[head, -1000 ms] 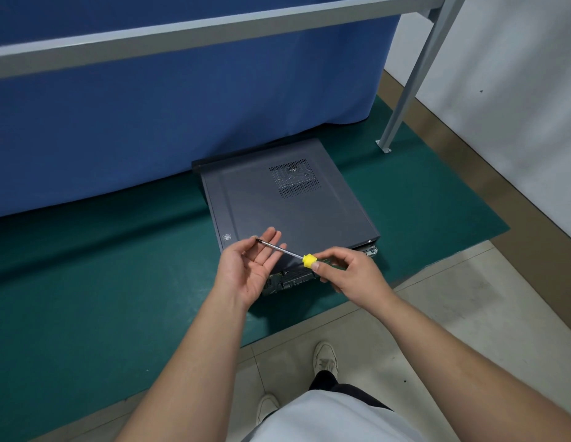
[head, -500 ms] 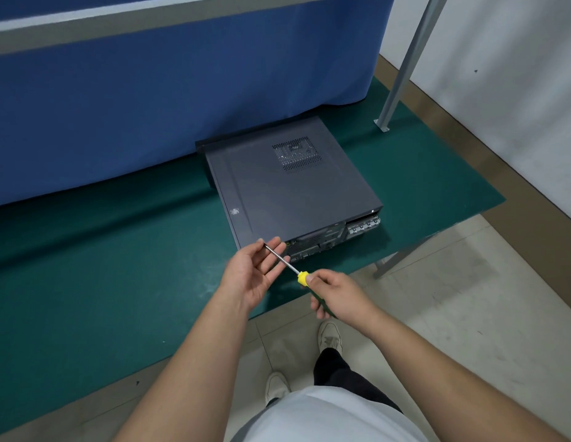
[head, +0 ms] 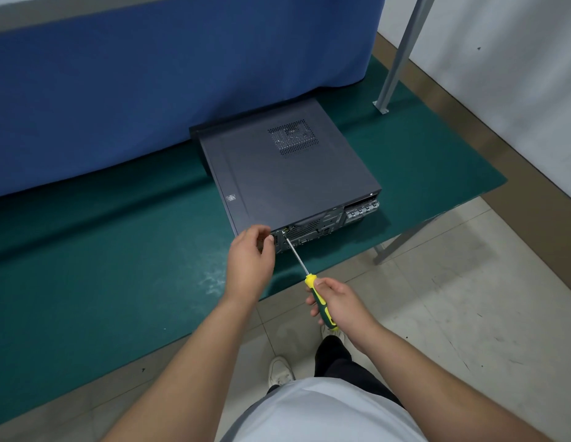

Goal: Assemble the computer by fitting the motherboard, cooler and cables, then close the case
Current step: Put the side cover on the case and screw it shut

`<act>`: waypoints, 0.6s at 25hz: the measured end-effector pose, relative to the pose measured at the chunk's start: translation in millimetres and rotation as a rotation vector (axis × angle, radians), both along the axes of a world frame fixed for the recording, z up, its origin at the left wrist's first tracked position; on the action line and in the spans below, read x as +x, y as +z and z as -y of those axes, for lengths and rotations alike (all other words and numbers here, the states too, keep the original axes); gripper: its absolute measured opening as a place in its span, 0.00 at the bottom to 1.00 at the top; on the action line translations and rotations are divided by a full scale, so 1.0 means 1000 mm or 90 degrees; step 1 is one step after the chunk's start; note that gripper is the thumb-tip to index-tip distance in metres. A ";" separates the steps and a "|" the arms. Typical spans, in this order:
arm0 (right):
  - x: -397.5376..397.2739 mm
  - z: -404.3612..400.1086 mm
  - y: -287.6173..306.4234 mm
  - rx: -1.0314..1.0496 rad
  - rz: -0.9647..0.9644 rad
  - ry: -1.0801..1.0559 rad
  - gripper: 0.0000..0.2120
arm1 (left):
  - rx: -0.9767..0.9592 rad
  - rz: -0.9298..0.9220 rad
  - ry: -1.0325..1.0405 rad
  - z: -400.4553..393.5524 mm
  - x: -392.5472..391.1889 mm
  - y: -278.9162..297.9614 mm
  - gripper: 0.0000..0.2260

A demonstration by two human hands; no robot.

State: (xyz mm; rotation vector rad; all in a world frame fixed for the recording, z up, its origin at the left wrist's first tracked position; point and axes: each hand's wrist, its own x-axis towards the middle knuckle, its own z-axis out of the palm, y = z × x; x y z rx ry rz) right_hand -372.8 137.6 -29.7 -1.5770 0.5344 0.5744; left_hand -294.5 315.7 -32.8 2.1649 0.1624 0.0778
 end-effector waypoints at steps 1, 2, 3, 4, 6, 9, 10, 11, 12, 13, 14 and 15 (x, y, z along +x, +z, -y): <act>0.001 0.000 0.000 -0.001 -0.008 -0.004 0.14 | 0.135 0.045 -0.069 -0.003 0.007 -0.003 0.13; 0.002 0.000 0.000 -0.001 -0.013 -0.004 0.14 | 0.248 0.042 -0.136 -0.007 0.013 -0.006 0.19; 0.003 0.001 -0.001 0.000 -0.018 -0.005 0.14 | 0.336 0.014 -0.193 -0.009 0.018 -0.009 0.24; 0.004 0.000 -0.002 0.002 -0.020 -0.007 0.14 | 0.400 -0.021 -0.236 -0.011 0.019 -0.014 0.29; 0.006 -0.001 -0.005 0.003 -0.025 -0.015 0.14 | 0.474 -0.054 -0.280 -0.014 0.014 -0.024 0.36; 0.008 -0.002 -0.008 0.005 -0.028 -0.035 0.13 | 0.500 -0.057 -0.284 -0.014 0.009 -0.028 0.41; 0.008 -0.002 -0.009 0.007 -0.029 -0.039 0.13 | 0.506 -0.059 -0.283 -0.014 0.010 -0.028 0.41; 0.009 -0.002 -0.010 0.008 -0.030 -0.043 0.13 | 0.510 -0.062 -0.283 -0.014 0.011 -0.028 0.42; 0.009 -0.002 -0.010 0.009 -0.032 -0.045 0.13 | 0.514 -0.066 -0.286 -0.013 0.011 -0.027 0.42; 0.009 -0.003 -0.011 0.011 -0.033 -0.046 0.13 | 0.518 -0.069 -0.287 -0.013 0.011 -0.028 0.43; 0.010 -0.003 -0.011 0.013 -0.033 -0.046 0.13 | 0.520 -0.071 -0.288 -0.013 0.009 -0.028 0.43; 0.011 -0.004 -0.011 0.014 -0.034 -0.047 0.13 | 0.520 -0.071 -0.288 -0.014 0.009 -0.028 0.43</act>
